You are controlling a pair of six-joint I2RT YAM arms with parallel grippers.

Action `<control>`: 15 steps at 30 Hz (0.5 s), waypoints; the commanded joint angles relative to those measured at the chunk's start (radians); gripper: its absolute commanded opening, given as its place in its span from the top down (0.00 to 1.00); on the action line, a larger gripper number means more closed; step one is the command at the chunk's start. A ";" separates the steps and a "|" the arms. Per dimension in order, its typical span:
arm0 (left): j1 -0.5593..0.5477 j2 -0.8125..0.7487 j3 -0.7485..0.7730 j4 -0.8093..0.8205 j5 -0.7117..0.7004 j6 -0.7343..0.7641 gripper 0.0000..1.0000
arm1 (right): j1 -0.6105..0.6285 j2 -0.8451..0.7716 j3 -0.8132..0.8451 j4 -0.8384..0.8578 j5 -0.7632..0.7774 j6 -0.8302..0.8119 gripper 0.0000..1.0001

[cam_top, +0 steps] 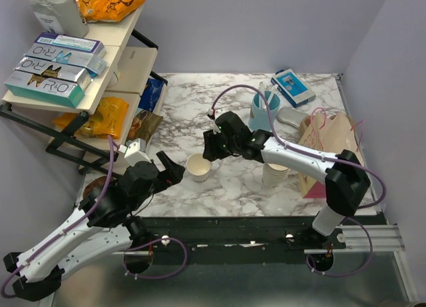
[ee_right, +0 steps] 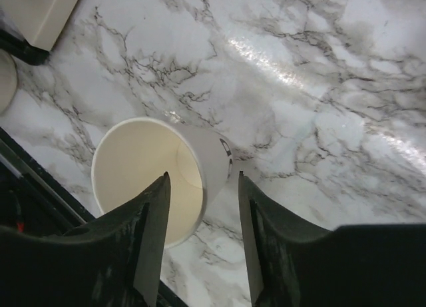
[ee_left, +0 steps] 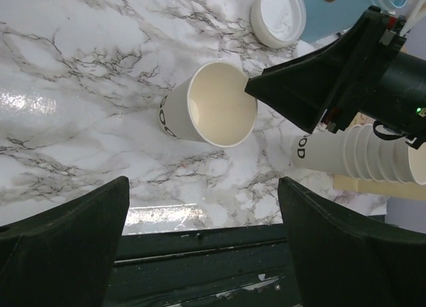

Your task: Pack the takeout coffee

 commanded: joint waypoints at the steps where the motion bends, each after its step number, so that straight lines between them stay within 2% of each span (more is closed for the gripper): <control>1: -0.003 -0.009 -0.014 0.016 0.028 0.022 0.01 | 0.007 -0.121 -0.014 -0.025 0.104 0.018 0.36; 2: -0.003 -0.004 -0.013 0.019 0.033 0.028 0.01 | 0.005 -0.141 -0.018 -0.029 0.138 0.016 0.29; 4: -0.003 0.000 -0.019 0.035 0.048 0.039 0.01 | 0.005 -0.181 -0.017 -0.074 0.181 0.007 0.24; 10: -0.003 0.080 0.013 0.140 0.125 0.125 0.01 | 0.005 -0.352 -0.035 -0.287 0.489 0.096 0.00; 12: -0.003 0.137 0.044 0.165 0.151 0.151 0.01 | 0.007 -0.418 -0.057 -0.333 0.555 0.104 0.00; 15: -0.003 0.207 0.068 0.206 0.179 0.179 0.01 | 0.005 -0.549 -0.107 -0.352 0.551 0.081 0.00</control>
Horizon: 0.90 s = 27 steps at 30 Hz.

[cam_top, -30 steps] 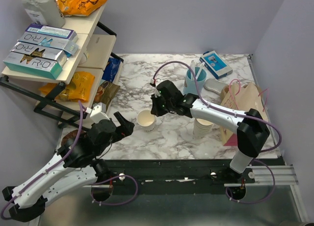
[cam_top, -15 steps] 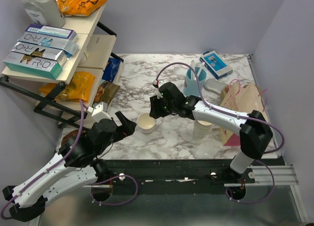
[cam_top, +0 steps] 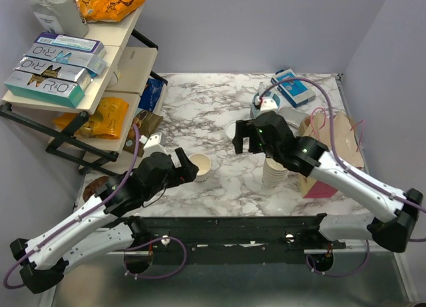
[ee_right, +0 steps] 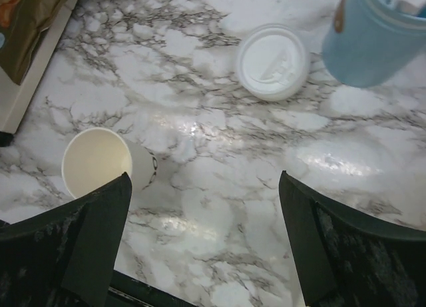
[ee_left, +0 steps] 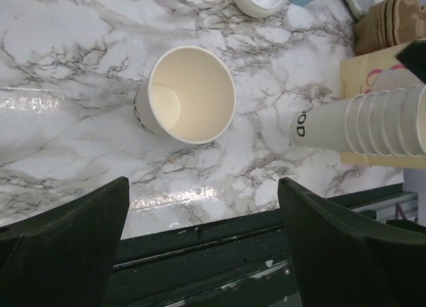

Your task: Pack the takeout coffee

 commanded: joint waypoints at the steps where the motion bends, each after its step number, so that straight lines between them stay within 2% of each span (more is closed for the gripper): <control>1: -0.003 0.093 0.057 0.124 0.086 0.087 0.01 | 0.006 -0.166 -0.083 -0.107 0.120 0.007 0.00; 4: -0.003 0.142 0.068 0.173 0.111 0.097 0.01 | 0.006 -0.272 -0.132 -0.034 -0.013 -0.074 0.00; 5: -0.003 0.165 0.069 0.182 0.123 0.101 0.01 | 0.006 -0.301 -0.158 -0.009 -0.107 -0.123 0.00; 7: -0.003 0.182 0.074 0.190 0.132 0.104 0.01 | 0.006 -0.290 -0.148 0.036 -0.147 -0.149 0.00; 12: -0.003 0.186 0.065 0.144 0.100 0.104 0.01 | 0.006 -0.063 0.120 -0.104 0.038 -0.143 0.00; 13: -0.003 0.179 0.063 0.123 0.092 0.101 0.01 | 0.006 0.024 0.153 -0.113 0.055 -0.135 0.00; 18: -0.003 0.123 0.020 0.113 0.055 0.075 0.01 | -0.079 0.275 0.334 -0.183 -0.037 -0.067 0.00; 21: -0.003 0.097 -0.004 0.121 0.043 0.069 0.01 | -0.108 0.404 0.411 -0.211 -0.002 -0.045 0.01; 23: -0.003 0.090 -0.006 0.102 0.023 0.064 0.01 | -0.137 0.482 0.449 -0.227 0.011 -0.010 0.03; 26: -0.003 0.080 -0.001 0.085 0.017 0.061 0.01 | -0.178 0.540 0.458 -0.244 0.050 0.030 0.14; 27: -0.003 0.075 -0.006 0.087 0.014 0.064 0.01 | -0.188 0.574 0.457 -0.244 0.057 0.038 0.22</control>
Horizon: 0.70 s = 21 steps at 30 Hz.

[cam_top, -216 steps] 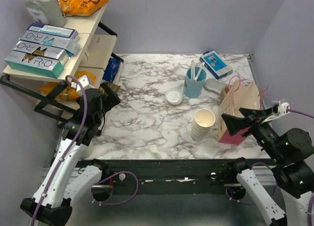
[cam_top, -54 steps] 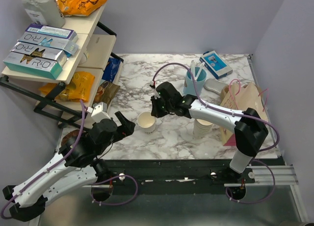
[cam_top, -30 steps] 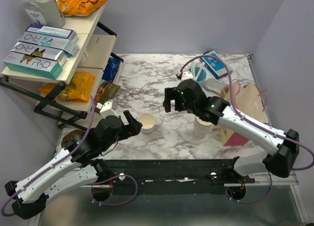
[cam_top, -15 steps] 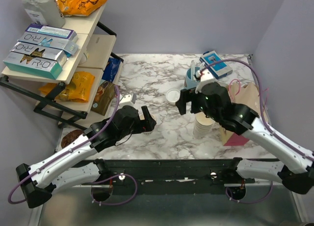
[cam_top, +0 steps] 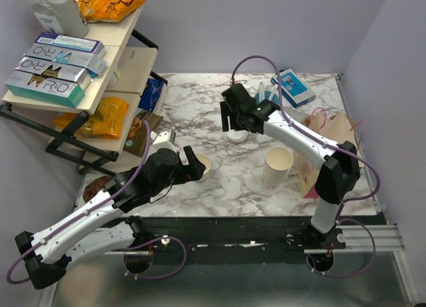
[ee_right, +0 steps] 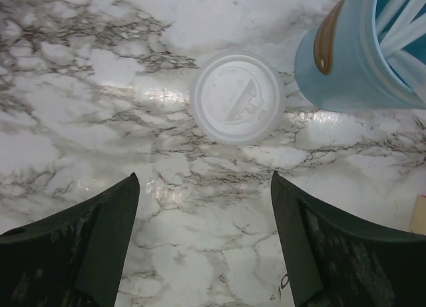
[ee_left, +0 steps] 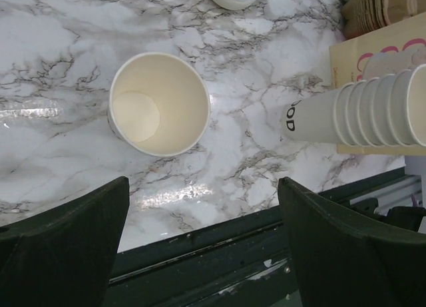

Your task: Pack the takeout coffee

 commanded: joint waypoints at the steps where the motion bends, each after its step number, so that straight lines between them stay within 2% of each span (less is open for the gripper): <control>1: -0.003 -0.023 -0.016 -0.024 -0.048 -0.001 0.01 | -0.052 0.087 0.035 -0.073 0.058 0.078 0.25; 3: -0.003 -0.028 -0.013 -0.027 -0.064 0.003 0.01 | -0.075 0.130 0.041 -0.070 0.083 0.096 0.34; 5: -0.003 -0.018 -0.009 -0.038 -0.071 0.009 0.01 | -0.090 0.150 0.043 -0.063 0.087 0.101 0.34; 18: -0.003 0.028 0.007 -0.035 -0.105 0.017 0.01 | -0.145 0.261 0.059 0.005 0.057 0.094 0.59; 21: -0.003 0.037 0.011 -0.033 -0.107 0.019 0.01 | -0.155 0.278 0.067 0.019 0.044 0.093 0.62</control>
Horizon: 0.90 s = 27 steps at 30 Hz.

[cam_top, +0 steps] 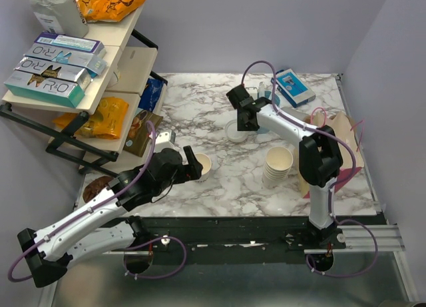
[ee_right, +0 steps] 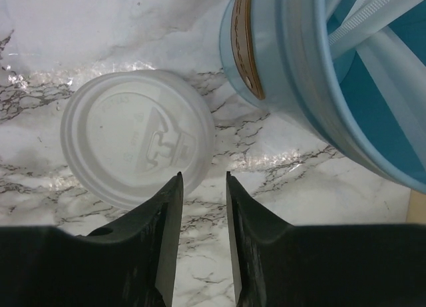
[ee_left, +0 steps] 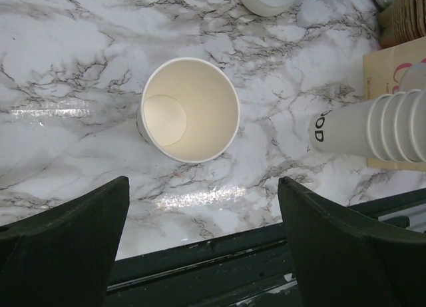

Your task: Pack the takeout coffee

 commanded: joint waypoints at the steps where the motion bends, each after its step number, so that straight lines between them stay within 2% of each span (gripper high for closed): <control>1: -0.004 0.012 0.018 -0.003 -0.037 0.013 0.01 | -0.015 0.039 0.037 0.047 0.000 0.011 0.62; 3: -0.004 0.017 0.021 -0.003 -0.037 0.014 0.01 | -0.016 0.048 0.040 0.063 0.000 0.002 0.67; 16: -0.004 0.025 0.021 -0.002 -0.035 0.016 0.01 | -0.032 0.093 0.068 0.056 -0.017 0.006 0.71; 27: -0.004 0.028 0.021 -0.005 -0.037 0.016 0.01 | -0.033 0.102 0.063 0.055 -0.021 0.020 0.83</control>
